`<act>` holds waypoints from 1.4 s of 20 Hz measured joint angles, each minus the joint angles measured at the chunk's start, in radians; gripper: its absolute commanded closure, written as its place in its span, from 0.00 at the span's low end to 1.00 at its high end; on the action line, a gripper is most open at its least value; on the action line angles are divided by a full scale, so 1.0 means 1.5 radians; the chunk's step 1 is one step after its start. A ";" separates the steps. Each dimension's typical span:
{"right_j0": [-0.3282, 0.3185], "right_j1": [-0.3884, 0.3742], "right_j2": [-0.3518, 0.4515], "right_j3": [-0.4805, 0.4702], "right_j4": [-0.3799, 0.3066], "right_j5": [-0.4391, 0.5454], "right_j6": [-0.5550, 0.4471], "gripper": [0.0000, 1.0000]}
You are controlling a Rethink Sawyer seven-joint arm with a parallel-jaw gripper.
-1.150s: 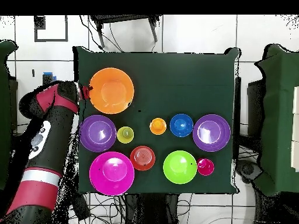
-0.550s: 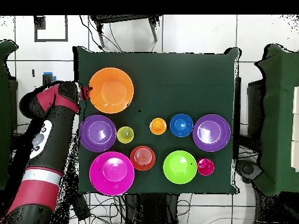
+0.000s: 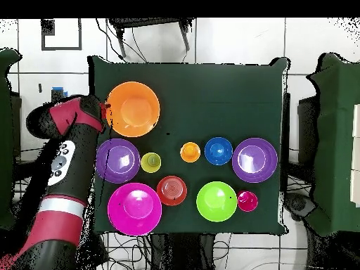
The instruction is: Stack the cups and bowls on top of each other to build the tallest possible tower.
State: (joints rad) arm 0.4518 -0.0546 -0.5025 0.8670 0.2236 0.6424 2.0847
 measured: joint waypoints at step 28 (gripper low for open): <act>-0.202 -0.152 0.252 0.109 0.024 0.049 0.000 1.00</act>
State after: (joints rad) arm 0.1489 -0.2824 -0.1242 1.0308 0.2602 0.7157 2.0847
